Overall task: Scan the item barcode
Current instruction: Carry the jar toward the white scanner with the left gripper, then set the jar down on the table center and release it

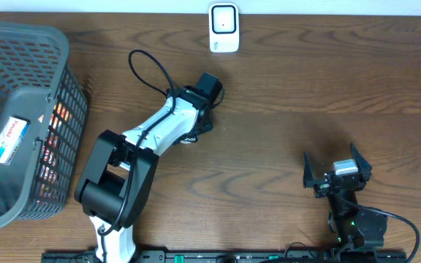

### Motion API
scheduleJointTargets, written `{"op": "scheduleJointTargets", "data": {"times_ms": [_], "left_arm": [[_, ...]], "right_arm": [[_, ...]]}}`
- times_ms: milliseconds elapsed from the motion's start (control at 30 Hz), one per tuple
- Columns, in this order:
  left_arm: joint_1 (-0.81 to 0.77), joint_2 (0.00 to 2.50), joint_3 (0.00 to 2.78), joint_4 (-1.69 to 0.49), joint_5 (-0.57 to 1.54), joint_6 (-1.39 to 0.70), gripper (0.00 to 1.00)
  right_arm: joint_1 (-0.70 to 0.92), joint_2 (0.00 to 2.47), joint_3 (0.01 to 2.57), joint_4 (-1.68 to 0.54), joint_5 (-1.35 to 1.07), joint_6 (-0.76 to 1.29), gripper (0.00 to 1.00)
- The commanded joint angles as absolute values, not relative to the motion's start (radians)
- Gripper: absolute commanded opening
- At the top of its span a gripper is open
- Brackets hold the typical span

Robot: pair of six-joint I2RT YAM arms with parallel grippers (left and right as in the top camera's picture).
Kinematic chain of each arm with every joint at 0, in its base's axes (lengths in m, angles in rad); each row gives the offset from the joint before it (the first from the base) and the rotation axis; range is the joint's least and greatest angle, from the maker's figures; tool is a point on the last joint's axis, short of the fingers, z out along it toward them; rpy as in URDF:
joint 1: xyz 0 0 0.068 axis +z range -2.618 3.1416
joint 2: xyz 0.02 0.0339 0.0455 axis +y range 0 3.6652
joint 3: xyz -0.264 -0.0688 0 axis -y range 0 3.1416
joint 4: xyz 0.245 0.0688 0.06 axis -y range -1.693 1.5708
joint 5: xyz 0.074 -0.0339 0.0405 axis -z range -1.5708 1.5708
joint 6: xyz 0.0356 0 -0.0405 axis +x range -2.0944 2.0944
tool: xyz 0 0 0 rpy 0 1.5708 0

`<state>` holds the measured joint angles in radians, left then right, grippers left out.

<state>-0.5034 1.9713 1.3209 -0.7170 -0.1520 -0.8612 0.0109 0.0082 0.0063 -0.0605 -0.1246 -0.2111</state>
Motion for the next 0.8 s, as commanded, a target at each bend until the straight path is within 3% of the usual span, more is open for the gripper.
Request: {"op": "scheduleJointTargets", "data": {"times_ms": [0,67,167,433,600,767], "left_arm": [[-0.502,1.968,1.328,-0.721,-0.176,-0.904,0.71],[-0.502,1.968,1.328,-0.721,-0.169,-0.904,0.73],[-0.498,1.959,1.328,-0.721,-0.169,-0.865,0.98],[-0.469,1.806,1.397,-0.826,-0.16,-0.675,1.0],[-0.467,1.545,1.454,-0.841,-0.044,-0.466,1.0],[-0.425,1.26,1.541,-0.87,-0.058,-0.393,1.0]], "right_arm": [[0.02,0.006,0.006,-0.065,-0.121,-0.195,0.99],[0.02,0.006,0.006,-0.065,-0.121,-0.195,0.99],[0.02,0.006,0.006,-0.065,-0.121,-0.195,0.99],[0.02,0.006,0.006,-0.065,-0.121,-0.195,0.99],[0.02,0.006,0.006,-0.065,-0.121,-0.195,0.99],[0.02,0.006,0.006,-0.065,-0.121,-0.195,0.99]]}}
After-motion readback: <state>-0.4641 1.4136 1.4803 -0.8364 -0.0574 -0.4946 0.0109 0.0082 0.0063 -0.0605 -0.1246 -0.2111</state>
